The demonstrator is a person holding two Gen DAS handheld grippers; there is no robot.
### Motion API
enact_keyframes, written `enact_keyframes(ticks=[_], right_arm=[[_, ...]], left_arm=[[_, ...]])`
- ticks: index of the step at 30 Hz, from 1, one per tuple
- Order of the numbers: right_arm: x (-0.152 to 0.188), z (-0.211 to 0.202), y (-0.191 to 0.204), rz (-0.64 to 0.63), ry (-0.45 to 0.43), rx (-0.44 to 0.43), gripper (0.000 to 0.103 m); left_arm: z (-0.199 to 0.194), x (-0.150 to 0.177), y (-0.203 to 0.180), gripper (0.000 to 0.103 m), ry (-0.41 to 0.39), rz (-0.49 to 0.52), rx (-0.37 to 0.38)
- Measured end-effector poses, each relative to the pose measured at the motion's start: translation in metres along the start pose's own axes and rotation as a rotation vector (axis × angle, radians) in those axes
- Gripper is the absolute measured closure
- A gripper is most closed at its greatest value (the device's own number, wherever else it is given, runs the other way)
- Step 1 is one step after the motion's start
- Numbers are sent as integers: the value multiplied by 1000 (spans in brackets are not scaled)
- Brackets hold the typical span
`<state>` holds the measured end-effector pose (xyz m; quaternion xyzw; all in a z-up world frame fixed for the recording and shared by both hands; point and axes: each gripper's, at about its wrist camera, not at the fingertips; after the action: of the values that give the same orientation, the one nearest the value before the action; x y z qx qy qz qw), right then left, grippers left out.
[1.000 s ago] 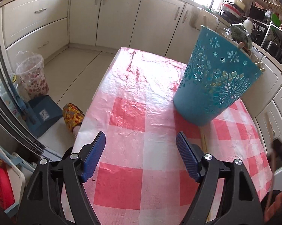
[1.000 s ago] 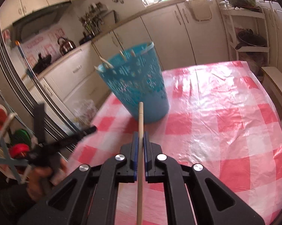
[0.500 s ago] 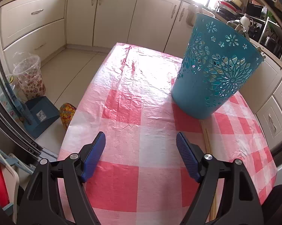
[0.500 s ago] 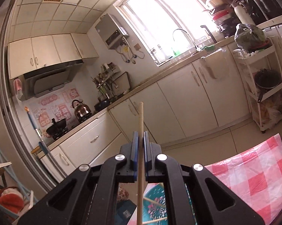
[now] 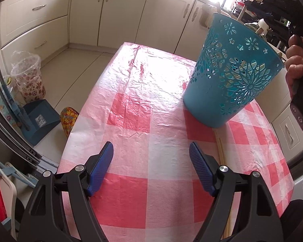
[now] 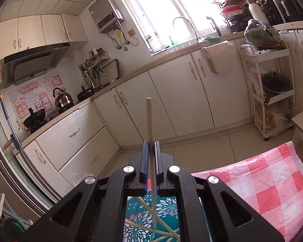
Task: Organize utensils
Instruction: 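Lift the right tool's stick over the basket and open the right tool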
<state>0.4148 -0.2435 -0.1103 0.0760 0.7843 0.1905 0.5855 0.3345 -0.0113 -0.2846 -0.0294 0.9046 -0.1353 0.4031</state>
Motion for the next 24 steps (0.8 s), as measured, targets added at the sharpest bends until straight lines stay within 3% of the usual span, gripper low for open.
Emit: enact_keyframes(ticks=[7, 9, 17, 19, 24], right_arm=[[15, -12, 12, -75, 45, -31, 95], [16, -24, 13, -80, 41, -35, 86], [30, -126, 0, -93, -47, 5, 73], [52, -145, -8, -115, -9, 56, 71], [133, -155, -36, -116, 222, 165, 71]], left_arm=[[0, 0, 1, 29, 2, -11, -6], [0, 0, 2, 29, 2, -14, -9], [-2, 0, 6, 28, -12, -33, -18], [-3, 0, 6, 28, -16, -33, -21], [-4, 1, 1, 26, -22, -6, -38]])
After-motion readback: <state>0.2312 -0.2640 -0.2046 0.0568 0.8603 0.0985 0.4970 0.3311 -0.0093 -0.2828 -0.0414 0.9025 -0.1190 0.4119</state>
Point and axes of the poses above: each gripper's, at about its wrist camera, not at the fingertips, and z roughly the way its jaws point, y to its left, x to its underside, and after that the axes turned 8 degrees about -y, right-handed
